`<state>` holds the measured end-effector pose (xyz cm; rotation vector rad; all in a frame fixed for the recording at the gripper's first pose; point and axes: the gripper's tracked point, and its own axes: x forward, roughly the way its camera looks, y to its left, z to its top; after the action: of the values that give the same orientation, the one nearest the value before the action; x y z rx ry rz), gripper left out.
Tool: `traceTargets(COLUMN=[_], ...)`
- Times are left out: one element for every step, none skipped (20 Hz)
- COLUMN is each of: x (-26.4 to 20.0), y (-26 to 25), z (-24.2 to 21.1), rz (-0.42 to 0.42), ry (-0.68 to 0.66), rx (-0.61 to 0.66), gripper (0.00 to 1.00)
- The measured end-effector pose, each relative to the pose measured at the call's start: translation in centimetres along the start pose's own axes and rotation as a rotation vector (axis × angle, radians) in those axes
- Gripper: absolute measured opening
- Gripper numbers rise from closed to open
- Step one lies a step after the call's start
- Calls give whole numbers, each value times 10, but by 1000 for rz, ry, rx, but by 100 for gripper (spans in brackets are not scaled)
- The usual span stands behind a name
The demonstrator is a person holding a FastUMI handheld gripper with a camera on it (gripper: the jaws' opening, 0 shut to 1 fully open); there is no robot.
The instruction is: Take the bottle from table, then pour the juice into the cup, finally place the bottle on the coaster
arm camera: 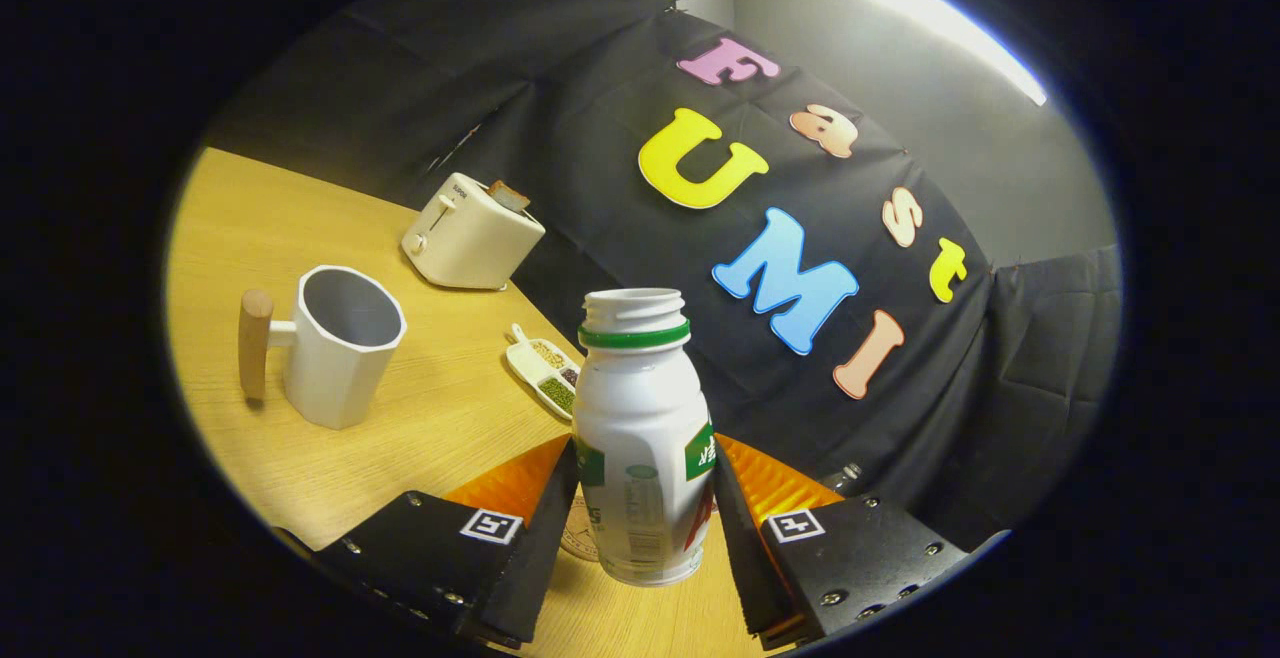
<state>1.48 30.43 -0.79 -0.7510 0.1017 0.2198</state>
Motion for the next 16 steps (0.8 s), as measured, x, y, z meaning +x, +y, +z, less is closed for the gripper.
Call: traceTargets(x=[2, 2, 2, 2, 2, 2, 2, 3, 4, 5, 7, 7, 8, 8, 11, 12], y=[3, 4, 6, 9, 11, 15, 17, 19, 21, 23, 25, 26, 28, 30, 33, 34], z=[2, 4, 7, 10, 13, 16, 18, 21, 24, 28, 30, 32, 35, 37, 37, 38], rz=[0, -4, -7, -9, -9, -8, -9, -11, -14, -17, -23, -27, -30, -28, -25, -26], ry=[-3, -5, -11, -17, -24, -30, -35, -38, -43, -47, -50, -54, -57, -61, -62, -62], rx=[-18, -40, -66, -88, -106, -119, -134, -150, -169, -193, -218, -246, -271, -291, -308, -325], gripper=[74, 74, 74, 74, 74, 74, 74, 74, 74, 74, 74, 74, 74, 74, 74, 74])
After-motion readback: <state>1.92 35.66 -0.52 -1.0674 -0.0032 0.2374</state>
